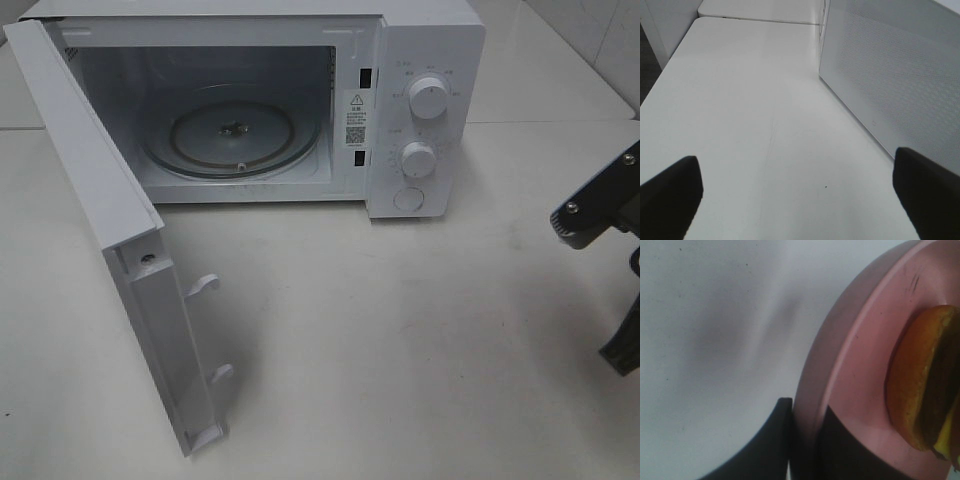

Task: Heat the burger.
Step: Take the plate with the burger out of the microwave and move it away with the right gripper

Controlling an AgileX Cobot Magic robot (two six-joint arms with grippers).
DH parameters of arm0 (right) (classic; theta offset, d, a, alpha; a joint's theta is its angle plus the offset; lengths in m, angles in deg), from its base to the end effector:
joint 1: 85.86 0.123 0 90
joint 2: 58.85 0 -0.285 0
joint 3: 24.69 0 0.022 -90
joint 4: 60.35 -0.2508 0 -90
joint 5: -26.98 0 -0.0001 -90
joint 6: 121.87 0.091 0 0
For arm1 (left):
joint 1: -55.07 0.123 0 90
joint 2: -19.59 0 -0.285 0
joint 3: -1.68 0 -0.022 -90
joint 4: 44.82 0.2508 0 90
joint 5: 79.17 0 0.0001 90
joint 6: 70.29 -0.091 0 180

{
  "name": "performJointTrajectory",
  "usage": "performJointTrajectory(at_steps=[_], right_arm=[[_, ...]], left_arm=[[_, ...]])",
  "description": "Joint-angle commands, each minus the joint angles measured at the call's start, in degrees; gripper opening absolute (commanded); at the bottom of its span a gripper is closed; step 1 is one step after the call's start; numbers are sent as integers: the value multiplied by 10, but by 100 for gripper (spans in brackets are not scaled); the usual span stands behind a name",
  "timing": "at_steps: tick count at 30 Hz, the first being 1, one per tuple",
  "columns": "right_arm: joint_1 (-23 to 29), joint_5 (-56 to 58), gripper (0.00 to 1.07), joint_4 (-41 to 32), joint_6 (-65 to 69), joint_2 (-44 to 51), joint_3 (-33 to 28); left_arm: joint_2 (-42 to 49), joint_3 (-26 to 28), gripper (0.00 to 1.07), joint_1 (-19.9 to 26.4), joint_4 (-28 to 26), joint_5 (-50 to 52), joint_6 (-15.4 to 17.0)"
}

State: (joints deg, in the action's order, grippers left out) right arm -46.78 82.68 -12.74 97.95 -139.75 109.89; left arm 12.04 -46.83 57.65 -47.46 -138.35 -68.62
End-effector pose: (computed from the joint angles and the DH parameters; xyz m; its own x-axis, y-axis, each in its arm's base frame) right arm 0.1757 0.0711 0.2024 -0.8191 -0.5208 -0.2404 -0.3125 0.7566 -0.5744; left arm -0.0044 -0.0038 0.2799 -0.4245 -0.0719 -0.9026 -0.0317 0.9974 -0.0645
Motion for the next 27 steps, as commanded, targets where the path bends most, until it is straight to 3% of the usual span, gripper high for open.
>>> performJointTrajectory(at_steps=[1,21,27], right_arm=[[-2,16,2,38,61,-64,21],[-3,-30,6,78,236,-265,45],[-3,-32,8,138,335,-320,45]], left_arm=[[13,-2,98,2,-4,3,1],[13,-2,98,2,-4,3,1],[13,-2,98,2,-4,3,1]])
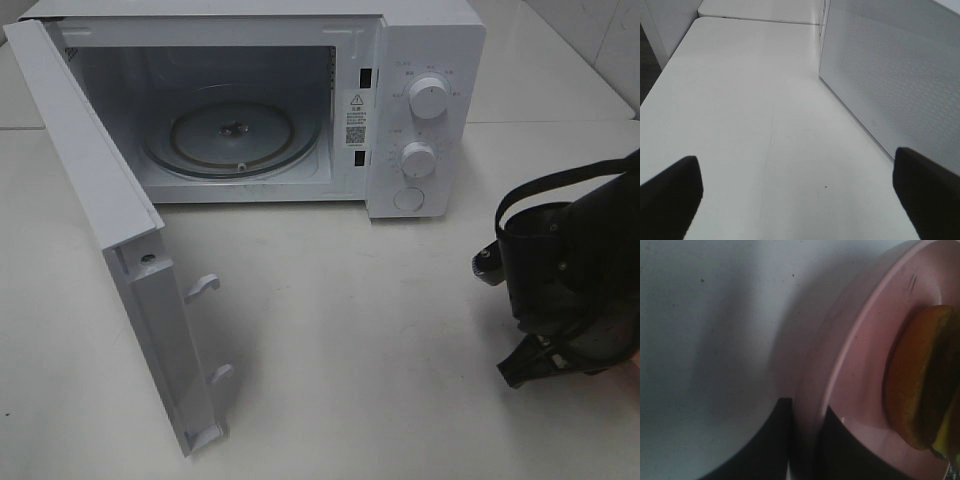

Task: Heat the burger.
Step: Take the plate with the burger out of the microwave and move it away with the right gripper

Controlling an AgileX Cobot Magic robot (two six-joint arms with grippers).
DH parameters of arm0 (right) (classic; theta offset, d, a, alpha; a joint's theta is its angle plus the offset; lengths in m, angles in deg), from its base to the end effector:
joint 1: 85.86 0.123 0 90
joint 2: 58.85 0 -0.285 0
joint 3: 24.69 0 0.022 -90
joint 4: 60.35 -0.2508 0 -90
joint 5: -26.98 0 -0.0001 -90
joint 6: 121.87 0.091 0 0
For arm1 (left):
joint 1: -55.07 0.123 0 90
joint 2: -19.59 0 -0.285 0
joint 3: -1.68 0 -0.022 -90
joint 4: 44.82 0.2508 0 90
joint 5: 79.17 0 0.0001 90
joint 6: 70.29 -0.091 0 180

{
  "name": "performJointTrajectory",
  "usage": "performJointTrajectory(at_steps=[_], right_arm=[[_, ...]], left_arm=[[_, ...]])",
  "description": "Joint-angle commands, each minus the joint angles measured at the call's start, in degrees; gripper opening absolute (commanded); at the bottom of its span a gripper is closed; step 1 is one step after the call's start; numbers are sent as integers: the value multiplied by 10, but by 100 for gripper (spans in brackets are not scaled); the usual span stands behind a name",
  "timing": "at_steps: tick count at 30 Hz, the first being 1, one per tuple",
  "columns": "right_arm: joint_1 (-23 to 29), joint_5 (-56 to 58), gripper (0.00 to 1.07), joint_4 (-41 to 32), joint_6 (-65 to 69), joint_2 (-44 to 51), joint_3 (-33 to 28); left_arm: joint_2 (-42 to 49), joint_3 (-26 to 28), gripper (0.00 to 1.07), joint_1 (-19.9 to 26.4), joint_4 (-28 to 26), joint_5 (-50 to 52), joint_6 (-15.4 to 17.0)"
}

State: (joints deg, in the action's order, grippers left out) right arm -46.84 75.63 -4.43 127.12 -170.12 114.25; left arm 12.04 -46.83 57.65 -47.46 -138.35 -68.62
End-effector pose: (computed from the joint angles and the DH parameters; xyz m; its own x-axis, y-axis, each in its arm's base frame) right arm 0.2169 0.1029 0.1057 -0.9263 -0.3298 -0.1823 -0.1618 0.7850 -0.5981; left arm -0.0044 -0.0038 0.2799 -0.4245 -0.0719 -0.9026 -0.0317 0.9974 -0.0645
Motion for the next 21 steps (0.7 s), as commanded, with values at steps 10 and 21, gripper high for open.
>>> performJointTrajectory(at_steps=[10,21], right_arm=[[-3,39,11,66,116,-84,2],[-1,37,48,36,112,-69,2]], left_arm=[[13,-2,98,2,-4,3,1],[13,-2,98,2,-4,3,1]])
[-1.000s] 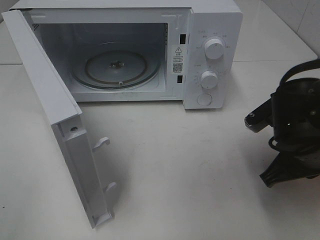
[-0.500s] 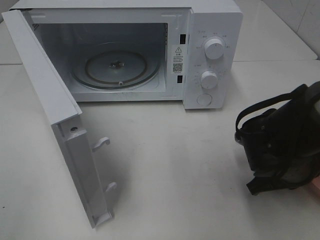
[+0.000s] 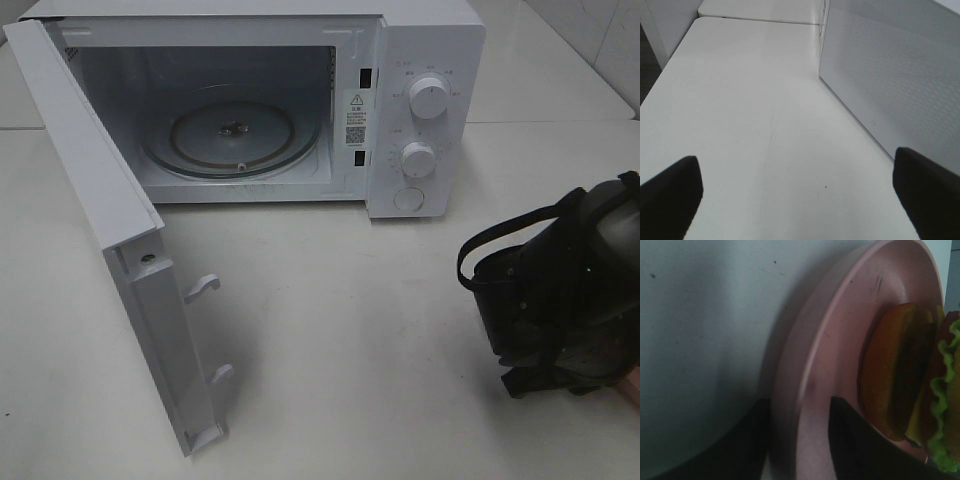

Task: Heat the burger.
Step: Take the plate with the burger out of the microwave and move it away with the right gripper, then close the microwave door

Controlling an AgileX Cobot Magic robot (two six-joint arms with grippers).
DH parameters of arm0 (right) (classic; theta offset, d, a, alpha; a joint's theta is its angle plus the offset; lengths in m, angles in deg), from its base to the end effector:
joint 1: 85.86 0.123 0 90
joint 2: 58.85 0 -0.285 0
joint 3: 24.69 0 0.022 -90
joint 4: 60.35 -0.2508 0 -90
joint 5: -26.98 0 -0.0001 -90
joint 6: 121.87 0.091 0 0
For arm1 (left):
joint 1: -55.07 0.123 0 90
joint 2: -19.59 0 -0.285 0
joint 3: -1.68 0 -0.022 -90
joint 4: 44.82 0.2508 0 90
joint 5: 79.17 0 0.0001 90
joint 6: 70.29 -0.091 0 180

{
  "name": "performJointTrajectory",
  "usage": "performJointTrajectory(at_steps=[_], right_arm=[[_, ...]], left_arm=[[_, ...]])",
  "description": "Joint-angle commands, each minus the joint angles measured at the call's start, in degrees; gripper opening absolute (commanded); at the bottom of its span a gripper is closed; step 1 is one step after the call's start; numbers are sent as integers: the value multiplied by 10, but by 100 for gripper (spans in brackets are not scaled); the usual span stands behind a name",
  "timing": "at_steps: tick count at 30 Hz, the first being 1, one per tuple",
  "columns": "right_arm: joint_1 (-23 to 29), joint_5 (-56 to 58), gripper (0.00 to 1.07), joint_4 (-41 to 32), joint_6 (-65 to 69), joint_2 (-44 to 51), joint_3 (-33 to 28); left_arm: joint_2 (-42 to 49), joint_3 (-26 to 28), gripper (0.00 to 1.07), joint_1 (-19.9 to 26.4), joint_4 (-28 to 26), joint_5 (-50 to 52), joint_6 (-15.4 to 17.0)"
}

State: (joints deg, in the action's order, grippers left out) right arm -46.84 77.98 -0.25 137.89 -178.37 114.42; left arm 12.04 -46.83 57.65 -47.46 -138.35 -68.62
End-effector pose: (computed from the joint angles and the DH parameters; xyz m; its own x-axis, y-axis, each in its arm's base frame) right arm 0.2182 0.0979 0.0764 -0.9490 -0.2625 -0.1746 -0.0814 0.7391 -0.6687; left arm -0.0044 -0.0038 0.2799 -0.4245 -0.0719 -0.9026 -0.0317 0.9974 -0.0645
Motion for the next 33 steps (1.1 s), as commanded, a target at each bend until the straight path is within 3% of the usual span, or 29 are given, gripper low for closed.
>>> performJointTrajectory(at_steps=[1,11,13,20,27,33], right_arm=[[-1,14,48,-6,5,14,0],[-1,-38,55,-85,-131,143,0],[-1,-59,64,-139,-227,204,0],[-1,-74,79,-211,-331,288,0],[-1,-74,78,-261,-428,360,0],[-1,-69,77,-348,-557,445,0]], left_arm=[[13,-2,98,2,-4,3,1],[13,-2,98,2,-4,3,1],[13,-2,98,2,-4,3,1],[13,-2,98,2,-4,3,1],[13,-2,98,2,-4,3,1],[13,-2,98,2,-4,3,1]])
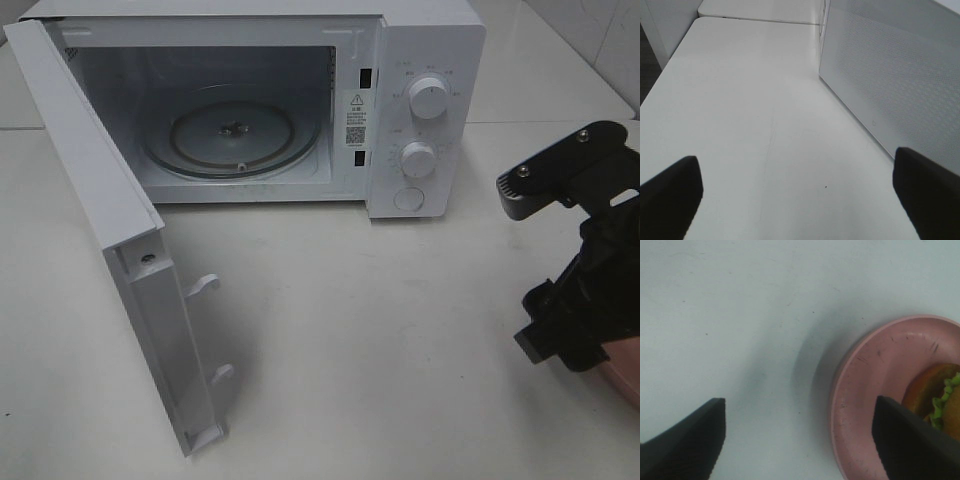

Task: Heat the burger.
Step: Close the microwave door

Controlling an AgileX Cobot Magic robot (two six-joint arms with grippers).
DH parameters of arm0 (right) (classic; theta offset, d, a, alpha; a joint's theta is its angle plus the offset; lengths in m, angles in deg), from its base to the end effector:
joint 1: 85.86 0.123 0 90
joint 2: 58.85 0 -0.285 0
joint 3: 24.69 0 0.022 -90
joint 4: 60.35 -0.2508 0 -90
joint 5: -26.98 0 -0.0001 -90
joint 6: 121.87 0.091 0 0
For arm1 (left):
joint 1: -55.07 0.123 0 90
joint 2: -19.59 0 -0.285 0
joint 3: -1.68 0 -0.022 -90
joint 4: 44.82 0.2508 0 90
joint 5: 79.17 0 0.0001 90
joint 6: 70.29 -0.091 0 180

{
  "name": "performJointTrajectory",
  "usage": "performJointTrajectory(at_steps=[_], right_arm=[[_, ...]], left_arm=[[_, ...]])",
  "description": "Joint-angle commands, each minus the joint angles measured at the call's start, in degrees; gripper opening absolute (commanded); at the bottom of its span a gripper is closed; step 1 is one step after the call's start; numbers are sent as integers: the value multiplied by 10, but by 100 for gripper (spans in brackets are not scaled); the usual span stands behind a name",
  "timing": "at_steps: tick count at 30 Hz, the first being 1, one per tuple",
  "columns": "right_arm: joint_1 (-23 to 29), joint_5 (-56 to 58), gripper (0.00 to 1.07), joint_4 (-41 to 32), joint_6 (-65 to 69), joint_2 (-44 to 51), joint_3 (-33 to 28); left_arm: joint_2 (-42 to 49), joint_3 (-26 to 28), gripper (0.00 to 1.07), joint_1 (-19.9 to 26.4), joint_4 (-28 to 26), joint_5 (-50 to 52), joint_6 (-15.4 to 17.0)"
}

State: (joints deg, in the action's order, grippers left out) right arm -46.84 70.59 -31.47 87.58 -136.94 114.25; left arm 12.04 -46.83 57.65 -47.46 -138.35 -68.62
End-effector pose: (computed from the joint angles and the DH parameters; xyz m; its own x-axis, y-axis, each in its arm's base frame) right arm 0.1757 0.1034 0.2188 -0.7857 -0.4745 -0.3970 -0.3994 0.8791 -0.2603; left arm -0.0044 -0.0038 0.2799 -0.4245 -0.0719 -0.9026 -0.0317 0.9974 -0.0645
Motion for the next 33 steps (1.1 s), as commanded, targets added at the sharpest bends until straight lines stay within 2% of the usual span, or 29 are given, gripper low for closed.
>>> performJointTrajectory(at_steps=[1,7,10,26,29,31,33], right_arm=[[-1,7,77,-52,-65,41,2],[-1,39,77,-135,-151,125,2],[-1,54,76,-155,-170,161,2],[-2,156,76,-189,-215,363,-4],[-32,164,76,-190,-219,434,-29],[-43,168,76,-190,-219,447,-33],[-81,169,76,-190,-220,489,-45]], left_arm=[[13,-2,98,2,-4,3,1],[13,-2,98,2,-4,3,1],[13,-2,98,2,-4,3,1],[13,-2,98,2,-4,3,1],[13,-2,98,2,-4,3,1],[13,-2,98,2,-4,3,1],[13,-2,98,2,-4,3,1]])
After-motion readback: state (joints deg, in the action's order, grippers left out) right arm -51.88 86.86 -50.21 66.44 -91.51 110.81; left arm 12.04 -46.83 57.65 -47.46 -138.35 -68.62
